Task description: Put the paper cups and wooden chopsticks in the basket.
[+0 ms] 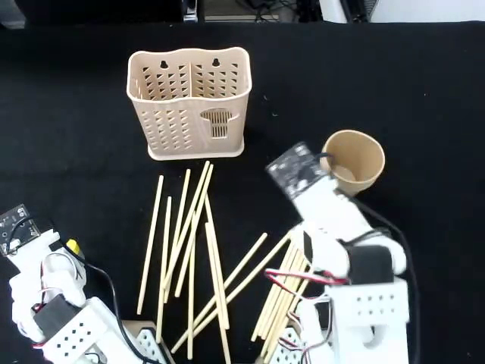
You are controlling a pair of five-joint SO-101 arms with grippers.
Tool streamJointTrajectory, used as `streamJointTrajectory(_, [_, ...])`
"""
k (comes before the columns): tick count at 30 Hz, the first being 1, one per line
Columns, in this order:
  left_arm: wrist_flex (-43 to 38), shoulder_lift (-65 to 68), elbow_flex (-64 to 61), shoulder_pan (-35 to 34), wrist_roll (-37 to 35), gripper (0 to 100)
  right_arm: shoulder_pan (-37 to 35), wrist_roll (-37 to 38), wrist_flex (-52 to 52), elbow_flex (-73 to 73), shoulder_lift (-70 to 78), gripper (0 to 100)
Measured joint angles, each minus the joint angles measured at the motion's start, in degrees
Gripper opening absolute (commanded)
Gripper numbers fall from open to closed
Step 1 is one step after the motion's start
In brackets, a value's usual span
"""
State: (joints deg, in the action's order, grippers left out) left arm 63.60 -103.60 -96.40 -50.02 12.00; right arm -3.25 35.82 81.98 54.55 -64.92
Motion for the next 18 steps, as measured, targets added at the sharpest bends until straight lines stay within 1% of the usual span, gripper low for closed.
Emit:
streamJointTrajectory(2, [0.0,0.0,0.0,0.0,0.0,27,-0.3,4.1,1.8,0.3,2.8,1.3])
streamJointTrajectory(10, [0.0,0.0,0.0,0.0,0.0,27,-0.4,16.1,6.5,1.4,10.7,1.2])
streamJointTrajectory(14, [0.0,0.0,0.0,0.0,0.0,27,-0.4,22.9,6.8,5.7,12.9,1.2])
streamJointTrajectory(18, [0.0,0.0,0.0,0.0,0.0,27,0.7,27.6,5.4,7.4,13.4,1.2])
